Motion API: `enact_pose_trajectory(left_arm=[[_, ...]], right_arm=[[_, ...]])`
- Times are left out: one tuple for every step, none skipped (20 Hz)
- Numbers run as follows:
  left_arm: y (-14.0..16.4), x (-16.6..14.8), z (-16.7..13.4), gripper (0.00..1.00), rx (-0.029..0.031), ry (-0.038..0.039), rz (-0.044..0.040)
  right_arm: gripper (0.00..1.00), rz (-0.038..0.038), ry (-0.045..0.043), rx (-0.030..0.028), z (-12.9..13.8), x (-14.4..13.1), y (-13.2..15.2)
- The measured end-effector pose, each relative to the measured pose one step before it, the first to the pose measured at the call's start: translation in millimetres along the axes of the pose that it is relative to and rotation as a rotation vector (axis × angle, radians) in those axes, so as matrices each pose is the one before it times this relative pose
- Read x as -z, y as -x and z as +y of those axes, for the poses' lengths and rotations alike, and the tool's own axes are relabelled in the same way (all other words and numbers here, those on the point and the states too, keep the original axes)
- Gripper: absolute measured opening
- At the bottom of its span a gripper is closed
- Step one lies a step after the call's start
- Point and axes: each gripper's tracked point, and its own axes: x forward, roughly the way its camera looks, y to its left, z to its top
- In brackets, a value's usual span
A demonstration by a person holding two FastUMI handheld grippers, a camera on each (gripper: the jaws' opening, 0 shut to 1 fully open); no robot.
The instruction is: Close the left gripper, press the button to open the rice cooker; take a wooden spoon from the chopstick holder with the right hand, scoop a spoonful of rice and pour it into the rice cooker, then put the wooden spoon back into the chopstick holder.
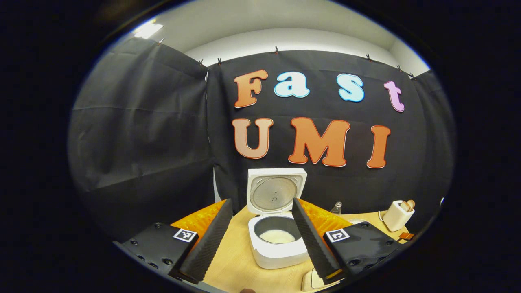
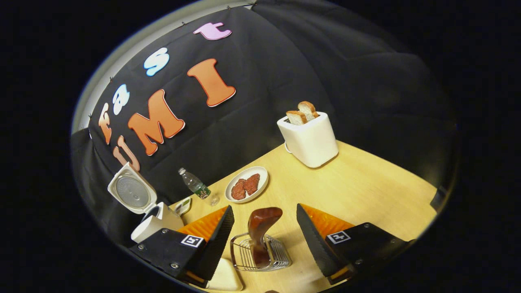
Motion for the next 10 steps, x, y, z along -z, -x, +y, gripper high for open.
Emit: enact_pose_trajectory(left_arm=[[-0.96,-2.89,0.05,1.00,0.00305,0.00058,-0.00135],[-1.30,-4.80,-1.87,0.99,0.00781,-0.00279,-0.00272],[-3.00,-4.92,-0.34,0.99,0.00141,-0.00228,-0.00691],[-3.23,-7.03,-1.99,0.99,0.00599,0.00457,-0.01100],[-3.15,-8.42,-3.16,0.99,0.00638,0.01148,-0.00658],[-7.52,-10.58,-4.02,0.99,0.01122,0.00818,-0.01260],[-6.65,-8.87,-4.90,0.99,0.00934,-0.00263,-0.00806],[-10.02,-11.37,-4.24,1.00,0.01485,-0.01547,-0.01307],[-12.49,-8.72,-3.53,0.99,0.01258,-0.02177,-0.01167],[-13.61,-8.32,-1.40,0.98,0.00726,-0.01628,-0.01188]], right_arm=[[0.95,-0.01397,0.01800,0.00305,3.51,-9.21,2.57],[0.95,-0.02059,0.01900,0.00036,4.26,-11.19,4.57],[0.95,-0.01855,0.02386,0.00250,3.15,-9.15,3.92],[0.94,-0.00617,0.02982,0.01135,0.83,-4.47,2.60],[0.94,-0.00778,0.03225,0.01196,0.69,-5.51,4.03],[0.94,-0.01208,0.02898,0.00800,2.42,-6.96,5.17],[0.94,-0.00995,0.01960,0.00681,1.75,-6.76,7.23],[0.94,-0.00517,0.00894,0.00240,2.36,-5.06,7.44],[0.95,-0.00744,0.00225,-0.00837,4.95,-4.90,9.59],[0.94,-0.01376,0.00143,-0.00538,5.71,-5.23,8.18]])
